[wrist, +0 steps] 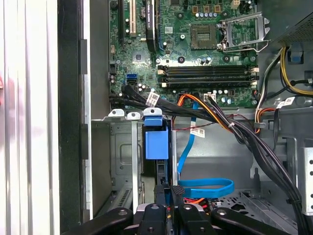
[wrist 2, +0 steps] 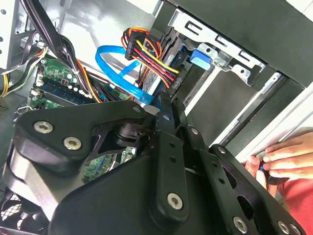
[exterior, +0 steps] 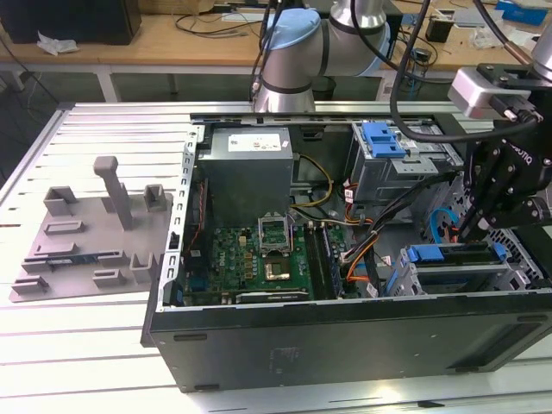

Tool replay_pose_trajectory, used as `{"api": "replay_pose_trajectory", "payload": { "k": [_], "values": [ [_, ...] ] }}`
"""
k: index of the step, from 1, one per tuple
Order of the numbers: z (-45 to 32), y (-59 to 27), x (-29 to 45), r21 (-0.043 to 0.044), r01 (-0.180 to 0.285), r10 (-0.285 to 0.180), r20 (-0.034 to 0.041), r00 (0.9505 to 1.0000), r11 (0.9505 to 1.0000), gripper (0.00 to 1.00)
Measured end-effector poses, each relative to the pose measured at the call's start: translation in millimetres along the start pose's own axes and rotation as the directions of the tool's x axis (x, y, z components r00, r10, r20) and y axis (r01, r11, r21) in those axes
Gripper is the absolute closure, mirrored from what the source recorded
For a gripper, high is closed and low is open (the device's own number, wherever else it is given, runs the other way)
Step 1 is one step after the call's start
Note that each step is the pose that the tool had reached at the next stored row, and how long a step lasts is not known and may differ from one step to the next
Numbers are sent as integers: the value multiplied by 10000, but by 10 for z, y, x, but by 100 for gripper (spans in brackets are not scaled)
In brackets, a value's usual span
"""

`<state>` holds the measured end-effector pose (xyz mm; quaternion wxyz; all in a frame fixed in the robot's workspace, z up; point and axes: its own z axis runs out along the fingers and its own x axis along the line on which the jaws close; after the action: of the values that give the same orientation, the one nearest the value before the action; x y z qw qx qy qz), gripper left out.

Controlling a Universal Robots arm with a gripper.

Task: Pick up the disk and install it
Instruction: 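Insert the second disk wire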

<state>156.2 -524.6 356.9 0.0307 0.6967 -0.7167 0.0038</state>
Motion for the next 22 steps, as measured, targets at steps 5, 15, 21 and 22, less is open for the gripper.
{"api": "replay_pose_trajectory", "payload": {
  "k": [5,15,21,22],
  "values": [
    [10,2,0,0,1,-1,-1,10000,10000,84],
    [37,4,-1,1,17,-17,-2,10000,10000,84],
    [55,3,1,3,46,-46,-2,10000,10000,84],
    [58,3,3,2,46,-46,-2,10000,10000,84]
  ]
}}
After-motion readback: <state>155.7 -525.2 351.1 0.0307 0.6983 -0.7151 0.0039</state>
